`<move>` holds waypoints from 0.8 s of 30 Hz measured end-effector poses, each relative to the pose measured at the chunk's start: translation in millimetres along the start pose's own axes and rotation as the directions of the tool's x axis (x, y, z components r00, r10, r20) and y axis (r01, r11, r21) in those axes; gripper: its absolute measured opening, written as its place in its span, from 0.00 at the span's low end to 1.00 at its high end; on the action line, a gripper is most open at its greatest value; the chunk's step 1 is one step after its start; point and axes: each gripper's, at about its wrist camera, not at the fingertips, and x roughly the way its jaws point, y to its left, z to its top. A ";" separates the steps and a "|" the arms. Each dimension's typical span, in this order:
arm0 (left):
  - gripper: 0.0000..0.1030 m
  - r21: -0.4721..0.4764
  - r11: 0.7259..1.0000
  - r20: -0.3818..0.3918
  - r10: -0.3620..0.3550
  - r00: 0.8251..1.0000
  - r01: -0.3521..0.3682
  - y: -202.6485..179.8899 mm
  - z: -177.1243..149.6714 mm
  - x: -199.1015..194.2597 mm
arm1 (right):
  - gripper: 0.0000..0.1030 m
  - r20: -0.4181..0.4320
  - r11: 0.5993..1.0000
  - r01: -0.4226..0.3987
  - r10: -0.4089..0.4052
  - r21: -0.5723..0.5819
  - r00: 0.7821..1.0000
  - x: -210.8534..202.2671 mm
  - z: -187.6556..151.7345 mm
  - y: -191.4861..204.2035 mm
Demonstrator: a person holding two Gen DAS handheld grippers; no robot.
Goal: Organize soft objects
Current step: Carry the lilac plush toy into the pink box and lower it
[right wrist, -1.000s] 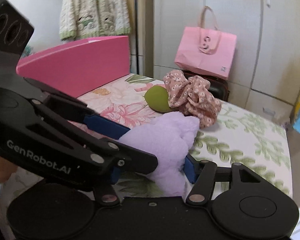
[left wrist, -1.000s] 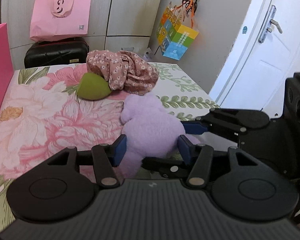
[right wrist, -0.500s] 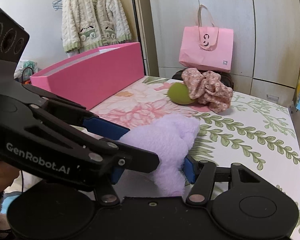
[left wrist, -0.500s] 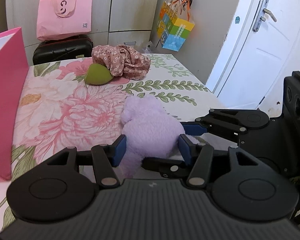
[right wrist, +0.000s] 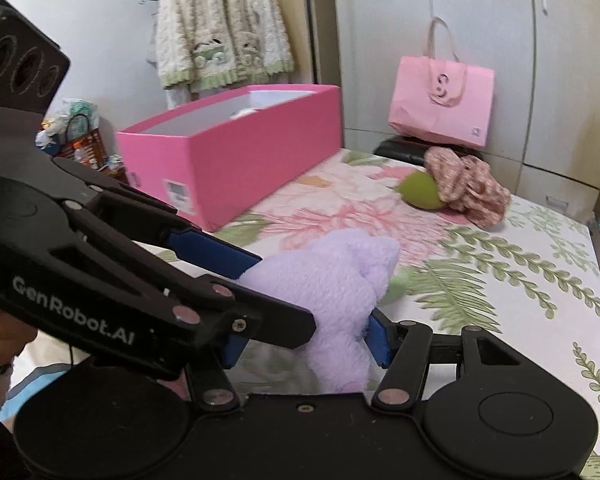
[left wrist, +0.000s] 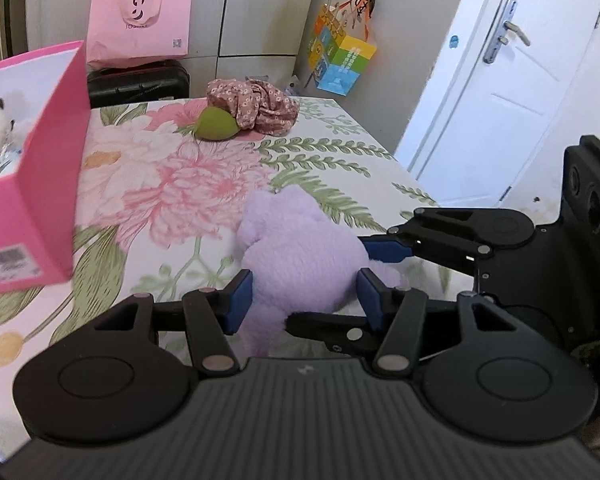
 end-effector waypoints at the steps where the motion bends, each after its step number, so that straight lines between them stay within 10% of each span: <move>1: 0.53 -0.008 1.000 -0.010 -0.007 1.000 0.007 2.0 -1.3 -7.4 | 0.62 0.002 1.000 -0.007 0.007 -0.010 1.000 -4.1 0.4 7.2; 17: 0.53 -0.028 0.988 0.070 0.154 0.986 -0.152 48.4 -10.2 -137.9 | 0.63 0.040 0.964 -0.210 0.219 -0.162 0.975 -1.5 65.4 106.1; 24: 0.53 -0.056 0.968 0.177 0.252 0.951 -0.246 83.6 13.6 -163.3 | 0.63 0.087 0.948 -0.231 0.255 -0.219 0.963 25.3 118.9 126.6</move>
